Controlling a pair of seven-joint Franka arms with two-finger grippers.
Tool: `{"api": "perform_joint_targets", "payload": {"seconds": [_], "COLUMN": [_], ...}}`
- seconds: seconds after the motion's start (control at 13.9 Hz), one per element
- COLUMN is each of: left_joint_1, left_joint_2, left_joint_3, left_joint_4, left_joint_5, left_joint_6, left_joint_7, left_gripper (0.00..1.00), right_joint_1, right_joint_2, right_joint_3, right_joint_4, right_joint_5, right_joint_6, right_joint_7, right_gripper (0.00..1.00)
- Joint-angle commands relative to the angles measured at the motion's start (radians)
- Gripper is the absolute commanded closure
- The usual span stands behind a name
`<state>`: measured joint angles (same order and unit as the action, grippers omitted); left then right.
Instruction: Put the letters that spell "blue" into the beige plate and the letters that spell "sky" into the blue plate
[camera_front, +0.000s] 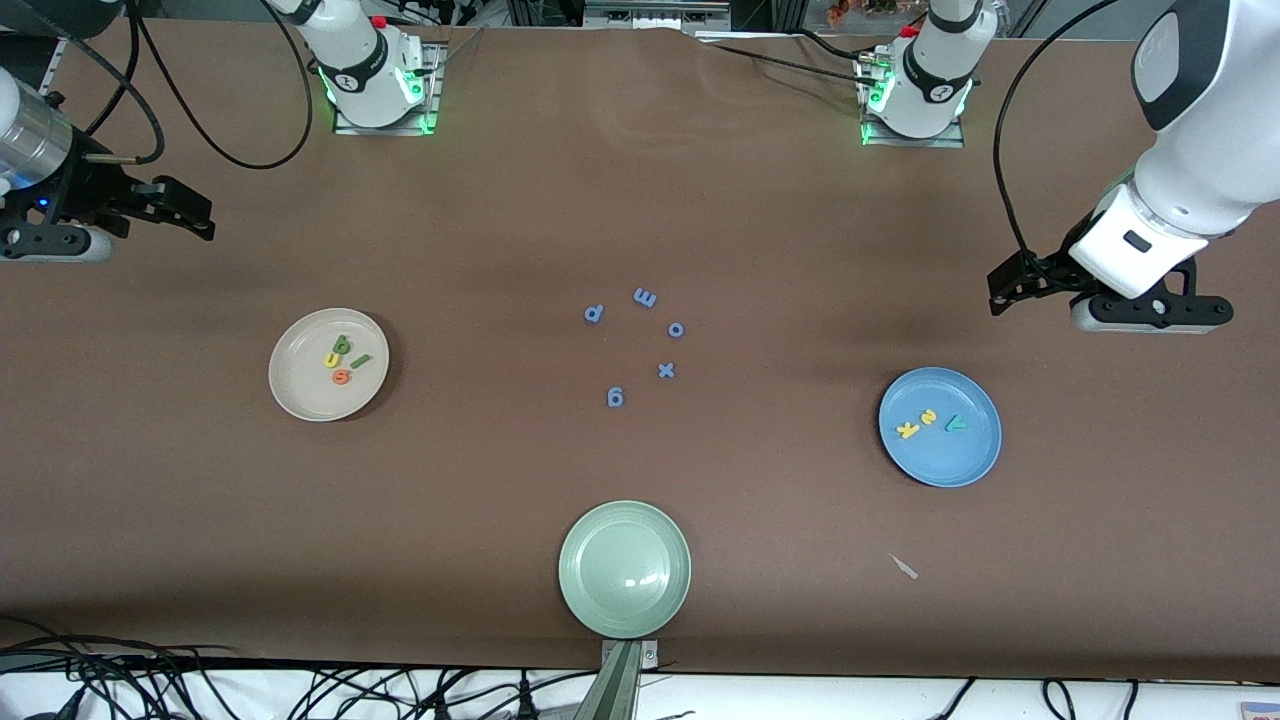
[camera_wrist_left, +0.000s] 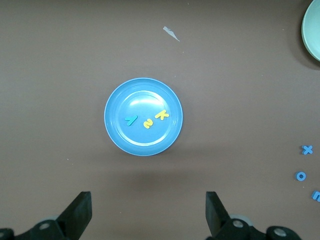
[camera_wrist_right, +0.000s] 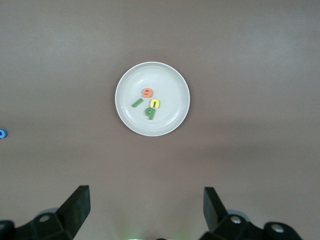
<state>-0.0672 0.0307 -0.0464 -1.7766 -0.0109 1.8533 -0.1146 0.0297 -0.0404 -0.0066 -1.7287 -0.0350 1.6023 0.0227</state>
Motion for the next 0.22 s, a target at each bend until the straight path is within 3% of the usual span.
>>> {"api": "perform_joint_targets", "payload": {"seconds": [0.0, 0.14], "left_joint_1": [-0.006, -0.006], "left_joint_2": [0.002, 0.003], "left_joint_3": [0.000, 0.000], "left_joint_4": [0.016, 0.016], "left_joint_5": [0.028, 0.028], "left_joint_6": [-0.014, -0.014], "left_joint_7": [-0.019, -0.019], "left_gripper": [0.00, 0.00], "right_joint_1": [-0.011, -0.010], "right_joint_2": [0.017, 0.014], "right_joint_3": [-0.001, -0.001], "right_joint_4": [0.032, 0.028], "right_joint_5": [0.012, 0.014], "right_joint_6": [-0.019, -0.022], "right_joint_7": [-0.018, -0.003], "right_gripper": [0.00, 0.00]}}
